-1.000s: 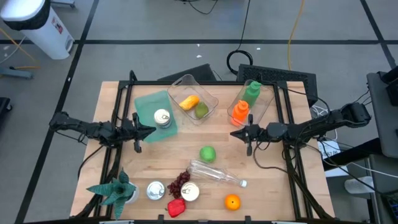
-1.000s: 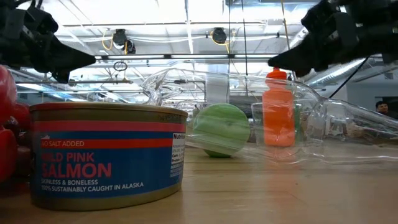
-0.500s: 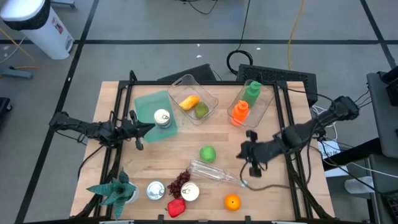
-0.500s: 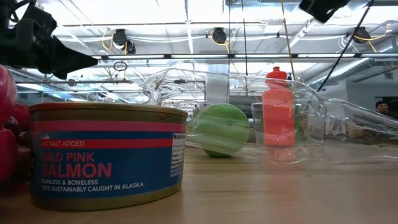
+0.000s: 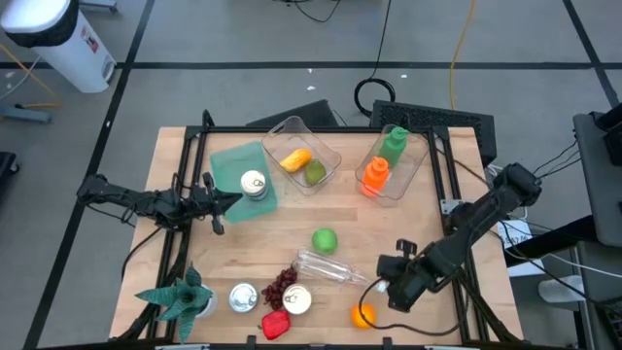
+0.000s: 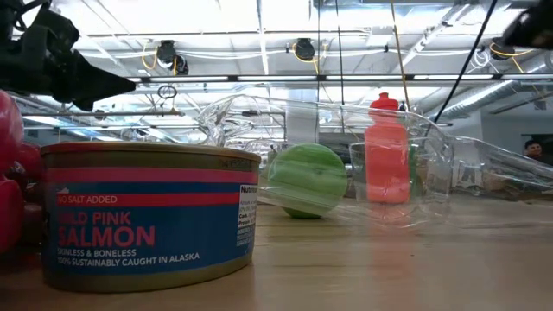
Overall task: Pick & Place Food Item
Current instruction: Put the transparent bottle into the right transparent bin
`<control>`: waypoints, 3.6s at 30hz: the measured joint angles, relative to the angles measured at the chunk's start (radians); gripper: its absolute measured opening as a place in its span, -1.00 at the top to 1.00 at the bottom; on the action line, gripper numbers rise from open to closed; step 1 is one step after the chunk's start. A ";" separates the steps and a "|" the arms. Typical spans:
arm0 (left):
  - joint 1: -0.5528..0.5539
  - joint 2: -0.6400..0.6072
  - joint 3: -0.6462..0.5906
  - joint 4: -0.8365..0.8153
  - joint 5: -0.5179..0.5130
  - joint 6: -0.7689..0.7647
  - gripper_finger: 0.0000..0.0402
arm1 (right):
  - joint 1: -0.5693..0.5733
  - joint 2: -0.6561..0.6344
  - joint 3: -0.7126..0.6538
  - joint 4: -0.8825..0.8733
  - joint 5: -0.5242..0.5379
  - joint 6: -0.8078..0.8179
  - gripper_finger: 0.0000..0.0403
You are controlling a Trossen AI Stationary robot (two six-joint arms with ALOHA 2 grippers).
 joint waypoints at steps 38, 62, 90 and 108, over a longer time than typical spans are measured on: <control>0.000 0.000 0.000 -0.001 0.012 -0.027 0.90 | 0.073 0.024 -0.344 0.559 0.095 0.033 -0.16; 0.000 0.000 0.000 -0.001 0.011 -0.040 0.90 | 0.118 0.138 -0.345 0.635 0.235 0.076 -0.08; 0.000 0.000 0.001 0.000 0.011 -0.054 0.90 | 0.035 -0.068 0.314 -0.539 0.218 -0.109 0.41; 0.000 0.000 0.001 0.083 0.174 -0.087 0.90 | -0.238 -0.113 0.556 -0.571 0.239 -0.635 0.41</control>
